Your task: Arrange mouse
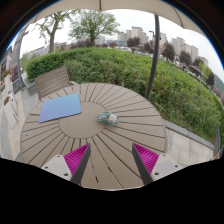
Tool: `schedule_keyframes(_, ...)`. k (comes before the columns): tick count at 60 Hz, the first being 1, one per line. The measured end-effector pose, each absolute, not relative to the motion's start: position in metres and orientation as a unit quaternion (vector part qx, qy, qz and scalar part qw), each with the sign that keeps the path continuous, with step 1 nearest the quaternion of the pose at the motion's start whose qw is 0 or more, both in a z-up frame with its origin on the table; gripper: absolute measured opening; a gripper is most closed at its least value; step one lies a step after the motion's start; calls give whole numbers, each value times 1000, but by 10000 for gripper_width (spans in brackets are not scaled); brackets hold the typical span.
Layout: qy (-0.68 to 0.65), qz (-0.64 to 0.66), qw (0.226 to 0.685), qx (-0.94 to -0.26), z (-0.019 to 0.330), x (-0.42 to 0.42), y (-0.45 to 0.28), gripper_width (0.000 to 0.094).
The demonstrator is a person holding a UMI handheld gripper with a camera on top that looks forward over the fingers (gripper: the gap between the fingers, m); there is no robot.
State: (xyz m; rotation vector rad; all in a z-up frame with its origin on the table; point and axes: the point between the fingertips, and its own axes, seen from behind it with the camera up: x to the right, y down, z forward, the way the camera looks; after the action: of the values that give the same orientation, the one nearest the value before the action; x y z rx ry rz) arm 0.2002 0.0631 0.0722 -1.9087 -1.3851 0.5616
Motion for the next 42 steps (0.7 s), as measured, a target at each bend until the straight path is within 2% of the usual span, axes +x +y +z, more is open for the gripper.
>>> schedule_keyframes(17,-552,243,386,-698,44,126,98,853)
schedule_keyframes(28,-568,250,362,-696,7,75,113,855)
schedule_keyframes(42,-570,259,332,-706,-11,31,135,856)
